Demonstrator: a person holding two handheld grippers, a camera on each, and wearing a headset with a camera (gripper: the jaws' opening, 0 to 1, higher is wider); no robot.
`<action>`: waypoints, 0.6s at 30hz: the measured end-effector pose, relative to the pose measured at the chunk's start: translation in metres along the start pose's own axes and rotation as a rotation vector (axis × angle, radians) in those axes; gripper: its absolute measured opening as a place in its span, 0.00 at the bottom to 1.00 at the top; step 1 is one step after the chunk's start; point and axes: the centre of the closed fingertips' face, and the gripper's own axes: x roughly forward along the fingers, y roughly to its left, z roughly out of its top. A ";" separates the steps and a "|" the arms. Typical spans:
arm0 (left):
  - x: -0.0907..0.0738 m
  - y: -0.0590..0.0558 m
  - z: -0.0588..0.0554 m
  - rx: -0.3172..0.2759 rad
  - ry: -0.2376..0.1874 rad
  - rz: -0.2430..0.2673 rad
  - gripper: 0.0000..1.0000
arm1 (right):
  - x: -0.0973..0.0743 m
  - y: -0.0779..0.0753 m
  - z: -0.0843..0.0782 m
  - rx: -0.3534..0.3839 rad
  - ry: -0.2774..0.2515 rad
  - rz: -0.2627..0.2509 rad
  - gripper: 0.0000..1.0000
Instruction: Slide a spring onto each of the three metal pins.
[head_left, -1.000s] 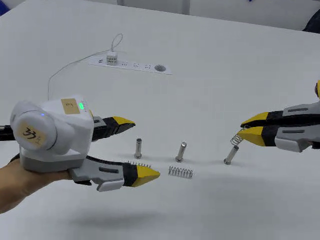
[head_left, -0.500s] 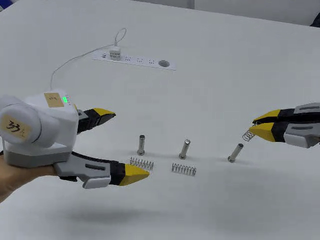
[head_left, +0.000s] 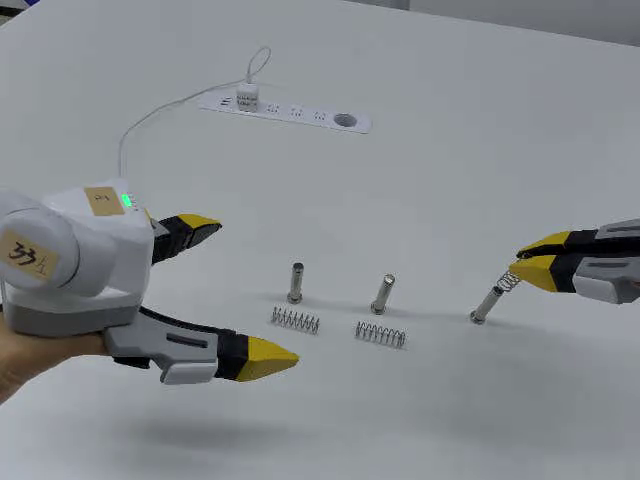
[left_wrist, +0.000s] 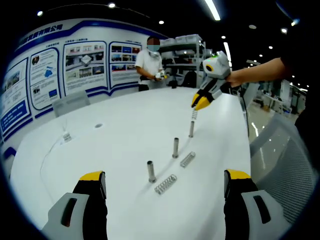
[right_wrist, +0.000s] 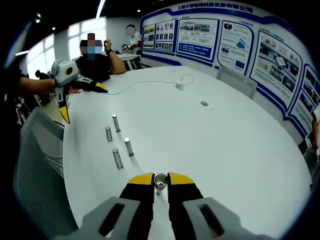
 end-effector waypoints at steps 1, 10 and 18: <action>0.000 0.000 0.000 -0.001 0.001 0.000 1.00 | 0.001 -0.001 0.000 0.003 -0.001 -0.001 0.10; -0.002 0.003 -0.003 -0.003 0.009 0.008 1.00 | 0.009 0.002 -0.004 -0.001 0.024 0.005 0.10; -0.005 0.004 -0.004 -0.009 0.010 0.014 1.00 | 0.016 0.000 -0.014 -0.005 0.063 0.000 0.10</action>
